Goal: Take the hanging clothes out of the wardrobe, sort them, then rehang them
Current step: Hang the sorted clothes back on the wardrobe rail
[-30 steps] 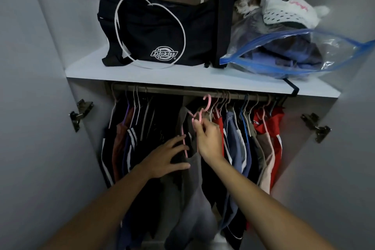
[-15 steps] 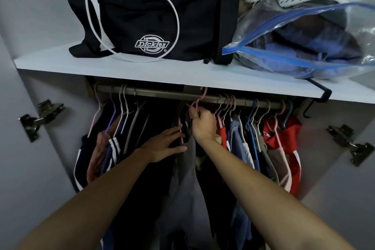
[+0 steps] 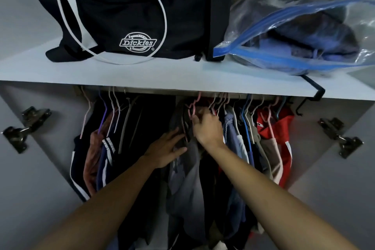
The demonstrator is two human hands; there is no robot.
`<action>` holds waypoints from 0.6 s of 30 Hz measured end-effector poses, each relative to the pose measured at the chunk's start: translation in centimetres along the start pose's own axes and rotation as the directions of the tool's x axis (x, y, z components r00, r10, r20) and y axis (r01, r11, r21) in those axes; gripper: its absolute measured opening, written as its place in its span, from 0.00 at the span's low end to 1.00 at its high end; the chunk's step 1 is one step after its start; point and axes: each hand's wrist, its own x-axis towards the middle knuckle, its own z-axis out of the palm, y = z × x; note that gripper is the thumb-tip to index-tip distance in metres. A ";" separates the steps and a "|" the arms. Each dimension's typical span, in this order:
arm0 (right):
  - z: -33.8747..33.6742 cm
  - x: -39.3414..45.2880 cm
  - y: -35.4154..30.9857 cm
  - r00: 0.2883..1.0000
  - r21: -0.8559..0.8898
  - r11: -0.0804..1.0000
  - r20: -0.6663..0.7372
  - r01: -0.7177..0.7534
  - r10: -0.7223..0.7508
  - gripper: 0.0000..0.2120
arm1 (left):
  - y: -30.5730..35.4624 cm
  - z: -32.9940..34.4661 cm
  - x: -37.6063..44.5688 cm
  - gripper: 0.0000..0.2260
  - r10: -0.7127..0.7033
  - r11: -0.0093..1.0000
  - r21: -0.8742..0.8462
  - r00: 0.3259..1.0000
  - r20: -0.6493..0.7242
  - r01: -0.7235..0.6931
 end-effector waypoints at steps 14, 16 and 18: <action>-16.0 -23.8 3.8 0.985 -0.309 0.951 -0.166 -0.014 -0.039 0.22 | 16.0 -2.6 -16.3 0.28 0.517 0.856 0.185 0.810 -0.277 -0.483; -19.0 -29.8 4.8 0.970 -0.323 0.942 -0.244 -0.089 0.008 0.22 | 20.1 -1.6 -18.6 0.28 0.604 0.796 0.137 0.761 -0.237 -0.589; -22.1 -36.3 5.9 0.950 -0.340 0.926 -0.306 -0.162 0.053 0.21 | 24.4 -0.5 -21.4 0.28 0.683 0.724 0.070 0.700 -0.208 -0.686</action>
